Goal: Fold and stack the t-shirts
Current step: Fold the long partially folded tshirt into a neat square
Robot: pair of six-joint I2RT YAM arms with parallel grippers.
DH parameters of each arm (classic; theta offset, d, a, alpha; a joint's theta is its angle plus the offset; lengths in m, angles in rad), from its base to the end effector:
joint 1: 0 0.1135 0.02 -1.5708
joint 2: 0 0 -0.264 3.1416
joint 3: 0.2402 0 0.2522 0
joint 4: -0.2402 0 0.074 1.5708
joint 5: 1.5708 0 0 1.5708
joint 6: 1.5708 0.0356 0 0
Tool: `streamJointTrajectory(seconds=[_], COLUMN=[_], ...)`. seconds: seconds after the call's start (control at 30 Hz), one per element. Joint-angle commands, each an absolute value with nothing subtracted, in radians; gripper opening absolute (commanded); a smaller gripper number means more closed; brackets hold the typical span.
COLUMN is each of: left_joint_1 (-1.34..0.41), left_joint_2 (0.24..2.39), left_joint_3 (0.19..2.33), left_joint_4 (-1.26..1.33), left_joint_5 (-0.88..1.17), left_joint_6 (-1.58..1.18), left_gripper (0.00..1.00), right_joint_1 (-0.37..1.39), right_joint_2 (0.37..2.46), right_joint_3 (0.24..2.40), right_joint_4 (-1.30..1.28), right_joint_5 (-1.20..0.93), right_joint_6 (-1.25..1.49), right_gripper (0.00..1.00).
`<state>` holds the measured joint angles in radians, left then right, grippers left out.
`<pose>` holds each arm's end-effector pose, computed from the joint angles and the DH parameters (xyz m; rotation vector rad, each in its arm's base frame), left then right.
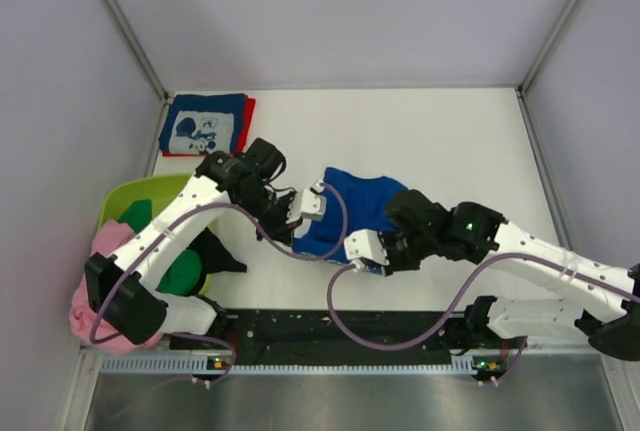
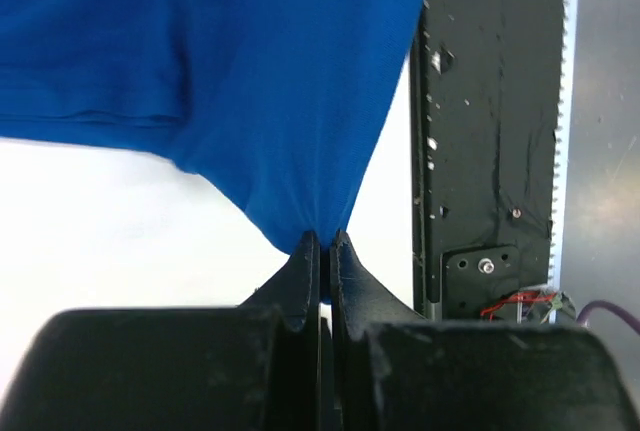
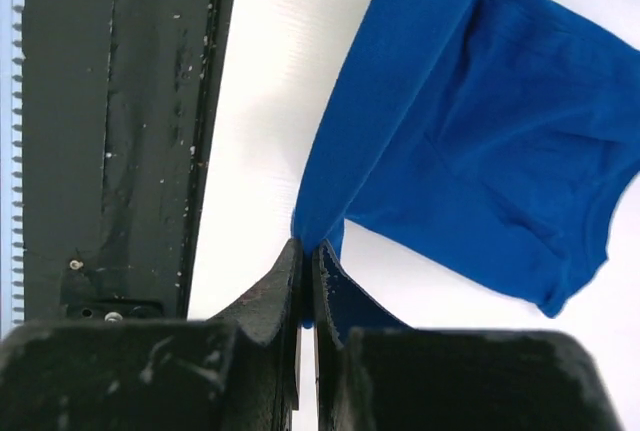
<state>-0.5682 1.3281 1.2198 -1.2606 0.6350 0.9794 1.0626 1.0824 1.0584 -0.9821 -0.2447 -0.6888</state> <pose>0.1801 -0.1400 0.3024 1.9546 1.8716 -0.8142 0.0901 0.1794 0.3090 -2.0525 1.5912 0.4535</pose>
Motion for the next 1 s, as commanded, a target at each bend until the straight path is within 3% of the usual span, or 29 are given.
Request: streamJointTrajectory(seconds=[0.0,0.23,0.47,0.67,0.97], left_joint_1=[-0.532,-0.462,-0.446,-0.442,-0.443], left_joint_2=[1.364,1.526,1.833,2.048,2.161], left_joint_3=[1.385,1.526,1.810,1.994,1.965], left_joint_4=[-1.310,-1.097,-0.977,-0.993,-0.749], left_joint_5=[0.583,0.479,0.387,0.344,0.218], left_joint_6=[0.836,0.721,0.595,0.549,0.485], left_gripper=[0.00,0.00,0.00,0.00,0.00], right_joint_1=[0.968,0.660,0.437,0.333,0.249], right_joint_2=[1.049,1.086,1.209,1.330,1.557], right_joint_3=[1.135,1.120,1.095,1.088,1.101], right_joint_4=[-1.053,-0.855,-0.672,-0.563,-0.447], right_joint_5=[-0.238,-0.279,-0.394,-0.423,-0.345], right_joint_6=[-0.661,-0.640,-0.611,-0.597,-0.532], right_gripper=[0.00,0.00,0.00,0.00,0.00])
